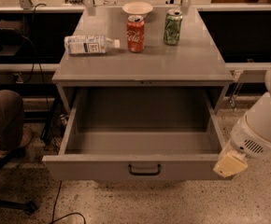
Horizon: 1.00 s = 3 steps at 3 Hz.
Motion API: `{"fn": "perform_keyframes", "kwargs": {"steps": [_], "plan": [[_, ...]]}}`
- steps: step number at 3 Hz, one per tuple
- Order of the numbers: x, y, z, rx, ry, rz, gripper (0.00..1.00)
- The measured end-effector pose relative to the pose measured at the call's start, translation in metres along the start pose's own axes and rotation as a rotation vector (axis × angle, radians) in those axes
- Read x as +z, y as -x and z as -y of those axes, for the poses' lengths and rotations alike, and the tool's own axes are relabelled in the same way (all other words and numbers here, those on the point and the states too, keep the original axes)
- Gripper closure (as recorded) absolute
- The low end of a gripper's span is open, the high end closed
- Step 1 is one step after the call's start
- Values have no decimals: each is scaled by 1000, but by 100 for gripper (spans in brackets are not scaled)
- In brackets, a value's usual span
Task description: Close top drawer
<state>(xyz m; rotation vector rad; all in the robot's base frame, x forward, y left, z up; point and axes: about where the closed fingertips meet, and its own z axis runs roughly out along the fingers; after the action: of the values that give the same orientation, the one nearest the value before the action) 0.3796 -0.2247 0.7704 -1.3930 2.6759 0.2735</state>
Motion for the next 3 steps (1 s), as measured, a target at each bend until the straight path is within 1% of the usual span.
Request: {"fn": "perform_keyframes", "kwargs": {"steps": [1, 2, 3], "plan": [[27, -15, 5, 78, -29, -18, 84], [57, -22, 12, 111, -43, -8, 100], [90, -18, 22, 118, -61, 40, 100]]}}
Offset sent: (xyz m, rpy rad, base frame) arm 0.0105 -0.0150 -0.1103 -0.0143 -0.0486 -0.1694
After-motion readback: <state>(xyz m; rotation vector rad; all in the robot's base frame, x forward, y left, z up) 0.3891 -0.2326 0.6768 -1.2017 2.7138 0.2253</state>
